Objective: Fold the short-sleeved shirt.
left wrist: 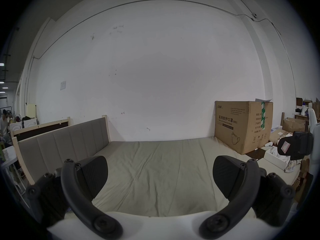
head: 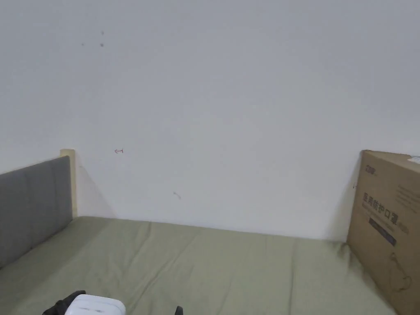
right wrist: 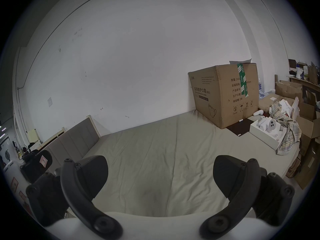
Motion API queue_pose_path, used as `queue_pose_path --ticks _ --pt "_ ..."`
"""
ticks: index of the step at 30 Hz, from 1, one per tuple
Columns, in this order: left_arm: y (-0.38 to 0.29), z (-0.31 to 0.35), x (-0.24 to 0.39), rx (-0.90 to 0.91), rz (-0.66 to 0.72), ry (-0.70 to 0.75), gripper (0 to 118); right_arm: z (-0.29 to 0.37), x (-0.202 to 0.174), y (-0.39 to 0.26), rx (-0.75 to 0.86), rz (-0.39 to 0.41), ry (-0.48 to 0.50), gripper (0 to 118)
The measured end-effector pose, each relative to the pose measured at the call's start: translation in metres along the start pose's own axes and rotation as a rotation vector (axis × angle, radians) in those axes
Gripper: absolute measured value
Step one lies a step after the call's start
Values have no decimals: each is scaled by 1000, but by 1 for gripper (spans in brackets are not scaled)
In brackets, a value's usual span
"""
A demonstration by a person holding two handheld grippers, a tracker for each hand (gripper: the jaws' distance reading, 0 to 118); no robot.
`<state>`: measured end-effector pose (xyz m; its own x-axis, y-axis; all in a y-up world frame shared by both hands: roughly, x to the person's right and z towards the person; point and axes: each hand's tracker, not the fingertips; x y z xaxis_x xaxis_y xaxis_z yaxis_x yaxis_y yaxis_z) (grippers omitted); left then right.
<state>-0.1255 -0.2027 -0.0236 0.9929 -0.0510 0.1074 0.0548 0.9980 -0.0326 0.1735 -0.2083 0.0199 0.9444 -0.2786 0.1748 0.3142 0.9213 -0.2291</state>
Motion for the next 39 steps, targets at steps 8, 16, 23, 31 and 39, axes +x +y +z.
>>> queue_pose_path --ticks 8,16,23,31,39 --pt "-1 0 0 -9 -5 -1 118 1 -3 0 -2 15 3 118" --pt "-1 -1 0 -10 -4 -1 118 0 -5 -1 -8 22 11 118" --pt "-2 -1 1 -15 -15 3 118 -1 -5 -2 -18 21 14 118" --pt "-1 0 1 -6 -20 6 118 0 -4 -2 -12 19 0 118" --pt "-1 0 0 -12 -14 10 118 0 5 -3 -18 -21 35 118"
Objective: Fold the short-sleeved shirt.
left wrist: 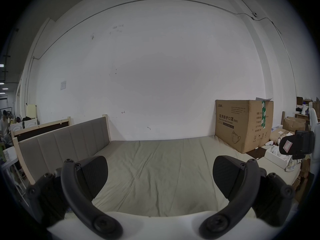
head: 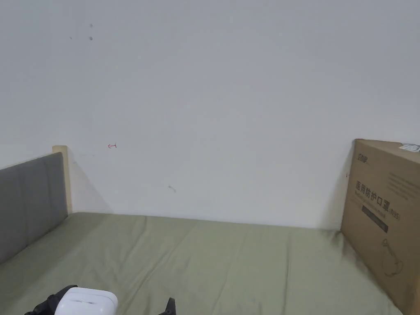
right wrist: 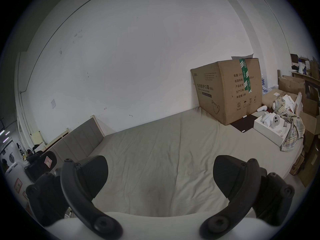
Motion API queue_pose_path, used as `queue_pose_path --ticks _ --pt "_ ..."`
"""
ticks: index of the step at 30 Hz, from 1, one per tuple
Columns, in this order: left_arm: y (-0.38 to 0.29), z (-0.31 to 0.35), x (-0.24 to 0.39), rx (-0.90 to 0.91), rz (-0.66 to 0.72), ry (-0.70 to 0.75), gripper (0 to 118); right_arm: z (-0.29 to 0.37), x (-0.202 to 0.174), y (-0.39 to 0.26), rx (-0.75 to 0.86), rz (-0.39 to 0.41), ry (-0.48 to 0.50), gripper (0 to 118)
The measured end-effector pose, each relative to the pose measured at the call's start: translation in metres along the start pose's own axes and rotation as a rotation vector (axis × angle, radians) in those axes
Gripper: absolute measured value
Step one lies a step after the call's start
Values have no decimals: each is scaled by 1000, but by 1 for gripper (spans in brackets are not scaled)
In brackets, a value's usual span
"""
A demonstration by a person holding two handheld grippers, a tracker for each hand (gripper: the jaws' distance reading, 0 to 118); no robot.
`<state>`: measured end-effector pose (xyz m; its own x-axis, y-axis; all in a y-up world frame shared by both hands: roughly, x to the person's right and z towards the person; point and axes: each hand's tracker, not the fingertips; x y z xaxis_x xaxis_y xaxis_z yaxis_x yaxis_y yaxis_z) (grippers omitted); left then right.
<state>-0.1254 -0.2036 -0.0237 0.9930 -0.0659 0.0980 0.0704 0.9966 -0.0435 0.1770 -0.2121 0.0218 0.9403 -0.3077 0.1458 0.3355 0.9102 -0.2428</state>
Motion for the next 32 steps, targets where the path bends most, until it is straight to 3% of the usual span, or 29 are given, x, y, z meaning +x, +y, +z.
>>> queue_pose_path --ticks 22,29,32 --pt "1 2 3 -2 -15 -4 118 4 -5 0 7 29 9 118" --pt "1 2 1 -1 -12 0 118 3 -10 -1 19 58 -41 118" --pt "1 2 0 -1 -6 0 118 5 -4 1 9 0 40 118"
